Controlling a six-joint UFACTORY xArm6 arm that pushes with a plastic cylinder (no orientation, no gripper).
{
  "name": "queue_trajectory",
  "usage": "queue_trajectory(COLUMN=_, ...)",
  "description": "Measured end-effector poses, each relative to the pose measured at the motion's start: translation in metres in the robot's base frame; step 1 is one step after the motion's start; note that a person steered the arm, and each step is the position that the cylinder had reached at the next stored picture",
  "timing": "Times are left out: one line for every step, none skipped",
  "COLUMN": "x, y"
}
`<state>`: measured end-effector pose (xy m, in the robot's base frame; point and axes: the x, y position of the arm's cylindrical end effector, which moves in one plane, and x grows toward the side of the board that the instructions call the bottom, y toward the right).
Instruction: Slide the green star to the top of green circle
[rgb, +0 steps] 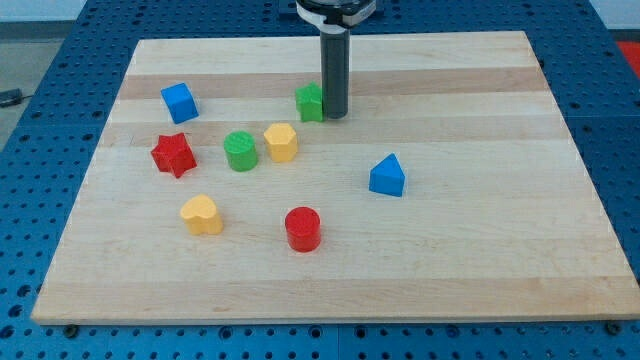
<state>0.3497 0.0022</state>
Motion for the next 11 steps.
queue_trajectory(x=-0.011, y=0.000)
queue_trajectory(x=-0.016, y=-0.007)
queue_trajectory(x=-0.025, y=-0.009)
queue_trajectory(x=-0.035, y=-0.017)
queue_trajectory(x=-0.036, y=-0.036)
queue_trajectory(x=-0.032, y=-0.039)
queue_trajectory(x=-0.015, y=-0.039)
queue_trajectory(x=-0.006, y=-0.039)
queue_trajectory(x=-0.001, y=-0.044)
queue_trajectory(x=0.001, y=-0.065)
queue_trajectory(x=0.001, y=-0.081)
